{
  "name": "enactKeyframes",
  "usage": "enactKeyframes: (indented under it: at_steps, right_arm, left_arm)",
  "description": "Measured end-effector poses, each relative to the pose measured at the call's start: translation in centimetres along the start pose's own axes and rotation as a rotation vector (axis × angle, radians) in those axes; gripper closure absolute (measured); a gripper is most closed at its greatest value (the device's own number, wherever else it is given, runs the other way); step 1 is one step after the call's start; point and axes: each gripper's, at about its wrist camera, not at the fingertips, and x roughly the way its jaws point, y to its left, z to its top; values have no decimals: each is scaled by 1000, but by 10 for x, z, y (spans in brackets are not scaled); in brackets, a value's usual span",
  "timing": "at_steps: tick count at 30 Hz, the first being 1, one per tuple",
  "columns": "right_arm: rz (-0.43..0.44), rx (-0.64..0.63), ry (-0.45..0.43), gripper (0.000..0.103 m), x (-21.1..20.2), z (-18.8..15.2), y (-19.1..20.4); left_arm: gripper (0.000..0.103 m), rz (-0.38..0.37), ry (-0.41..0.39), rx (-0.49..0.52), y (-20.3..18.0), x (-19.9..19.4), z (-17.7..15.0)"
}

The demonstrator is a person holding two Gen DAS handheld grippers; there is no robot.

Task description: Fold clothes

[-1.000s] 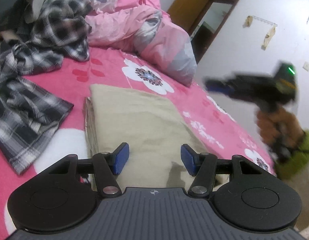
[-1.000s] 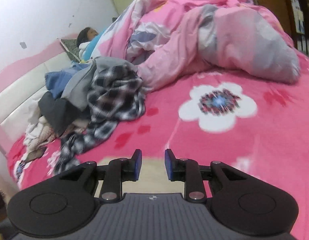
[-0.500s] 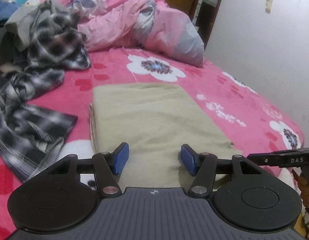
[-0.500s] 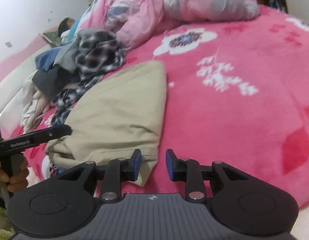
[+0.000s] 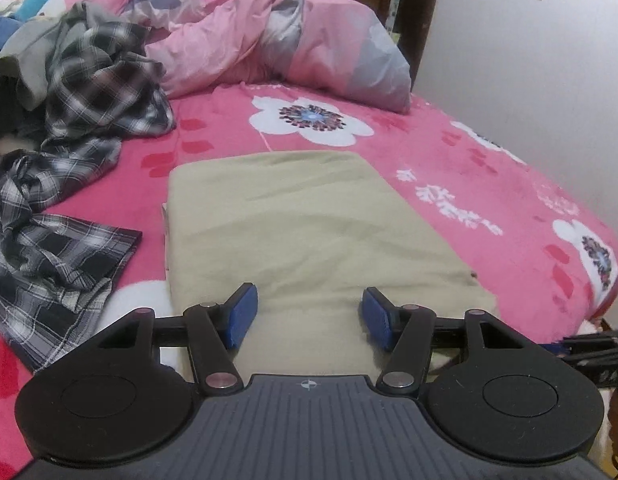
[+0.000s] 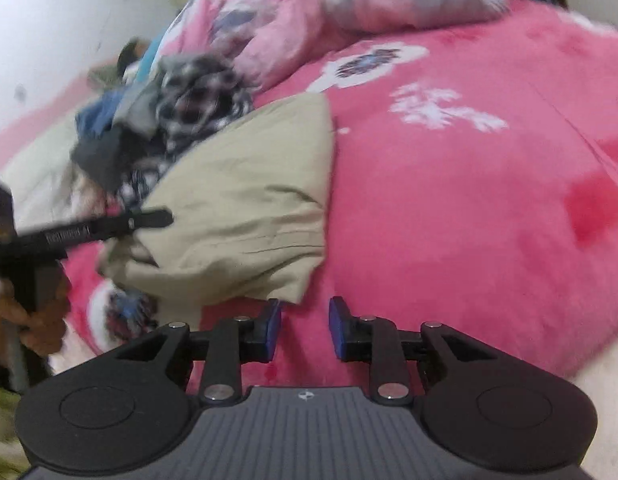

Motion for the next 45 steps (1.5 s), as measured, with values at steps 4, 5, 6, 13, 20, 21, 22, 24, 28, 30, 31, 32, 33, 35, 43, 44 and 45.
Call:
enactKeyframes:
  at_steps: [4, 5, 6, 13, 20, 21, 22, 24, 28, 30, 31, 32, 33, 35, 43, 44, 45]
  right_arm:
    - [68, 99, -84, 72, -17, 8, -17]
    - [76, 101, -78, 72, -13, 9, -20]
    - [84, 102, -72, 72, -10, 9, -23]
    - [209, 118, -6, 73, 19, 12, -42]
    - [302, 38, 6, 90, 34, 17, -47]
    - [307, 23, 6, 93, 32, 16, -44]
    - [313, 7, 6, 96, 30, 15, -41]
    - [317, -58, -3, 98, 21, 13, -30]
    - [326, -111, 35, 99, 18, 1, -20]
    - [336, -97, 59, 100, 18, -4, -22]
    - [344, -90, 70, 100, 17, -6, -23]
    - [339, -81, 69, 100, 14, -5, -27]
    - [334, -72, 67, 100, 10, -3, -31]
    - [331, -9, 43, 101, -3, 8, -47]
    - [380, 269, 75, 65, 30, 50, -76]
    - [376, 281, 105, 67, 41, 50, -74]
    - [372, 293, 135, 69, 51, 50, -71]
  left_arm:
    - [45, -13, -11, 51, -11, -2, 20]
    - [45, -16, -9, 76, -17, 1, 25]
    - [45, -23, -1, 100, -23, 5, 30]
    - [44, -94, 102, 264, -74, 56, 47]
    - [42, -62, 181, 331, -90, 101, 42]
    - [42, -55, 179, 324, -89, 104, 43]
    - [42, -49, 178, 313, -88, 106, 43]
    - [42, -41, 177, 289, -85, 109, 45]
    - [41, -41, 179, 273, -82, 112, 46]
    - [41, -39, 177, 277, -83, 112, 46]
    - [41, -41, 177, 275, -83, 112, 47]
    - [41, -45, 178, 272, -82, 112, 47]
    - [41, -48, 180, 269, -81, 113, 48]
    - [41, -58, 189, 257, -79, 113, 50]
    - [42, -89, 218, 148, -80, 116, 66]
    - [42, -89, 226, 161, -83, 118, 67]
    - [41, -79, 235, 184, -87, 122, 66]
